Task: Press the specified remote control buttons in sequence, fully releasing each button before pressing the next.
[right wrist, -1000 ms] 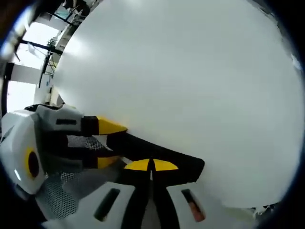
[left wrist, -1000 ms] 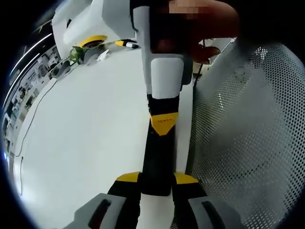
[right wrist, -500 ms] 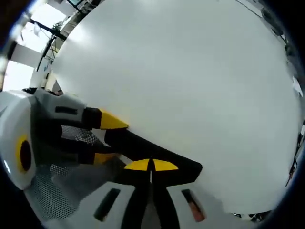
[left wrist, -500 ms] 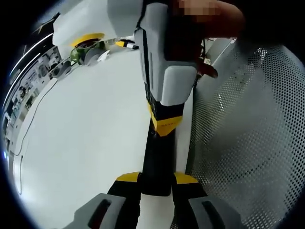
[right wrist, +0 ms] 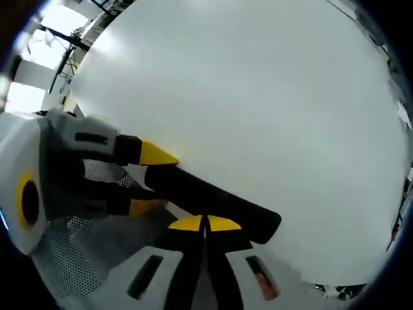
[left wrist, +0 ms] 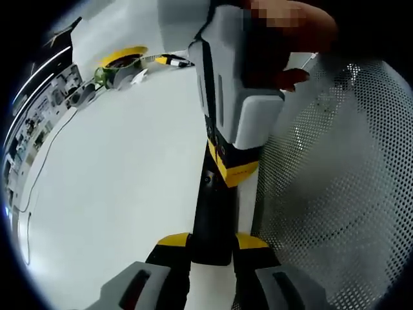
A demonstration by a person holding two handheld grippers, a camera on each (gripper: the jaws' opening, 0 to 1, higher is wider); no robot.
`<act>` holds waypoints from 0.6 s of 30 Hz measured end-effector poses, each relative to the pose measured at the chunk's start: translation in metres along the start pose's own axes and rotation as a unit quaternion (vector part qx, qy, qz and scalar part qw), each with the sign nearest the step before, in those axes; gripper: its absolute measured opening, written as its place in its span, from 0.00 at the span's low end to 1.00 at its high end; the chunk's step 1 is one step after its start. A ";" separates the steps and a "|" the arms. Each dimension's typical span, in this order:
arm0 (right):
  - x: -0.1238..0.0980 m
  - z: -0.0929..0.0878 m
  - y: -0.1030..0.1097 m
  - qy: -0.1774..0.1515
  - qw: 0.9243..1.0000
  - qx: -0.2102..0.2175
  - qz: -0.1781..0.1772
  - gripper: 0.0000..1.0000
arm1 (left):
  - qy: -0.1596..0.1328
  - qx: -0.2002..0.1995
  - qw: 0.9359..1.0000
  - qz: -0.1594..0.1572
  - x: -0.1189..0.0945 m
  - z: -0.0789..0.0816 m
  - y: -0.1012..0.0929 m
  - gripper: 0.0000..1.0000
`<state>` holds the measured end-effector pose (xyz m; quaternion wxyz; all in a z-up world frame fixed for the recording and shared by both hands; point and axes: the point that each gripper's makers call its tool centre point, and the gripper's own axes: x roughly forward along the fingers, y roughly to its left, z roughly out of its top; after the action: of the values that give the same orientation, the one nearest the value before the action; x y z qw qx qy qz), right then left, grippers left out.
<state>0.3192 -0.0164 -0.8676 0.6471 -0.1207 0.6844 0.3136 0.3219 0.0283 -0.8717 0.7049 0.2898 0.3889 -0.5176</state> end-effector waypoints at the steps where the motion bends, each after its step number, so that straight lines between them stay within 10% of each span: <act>1: 0.000 0.000 0.000 0.000 1.000 -0.001 0.000 0.00 | 0.000 -0.001 1.000 0.000 0.000 0.000 0.000 0.25; 18: 0.003 -0.001 0.001 0.012 0.999 -0.030 -0.017 0.00 | -0.002 -0.001 1.000 -0.001 -0.001 0.000 0.000 0.25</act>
<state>0.3169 -0.0156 -0.8697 0.6402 -0.1552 0.6800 0.3220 0.3214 0.0286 -0.8713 0.7054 0.2876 0.3887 -0.5183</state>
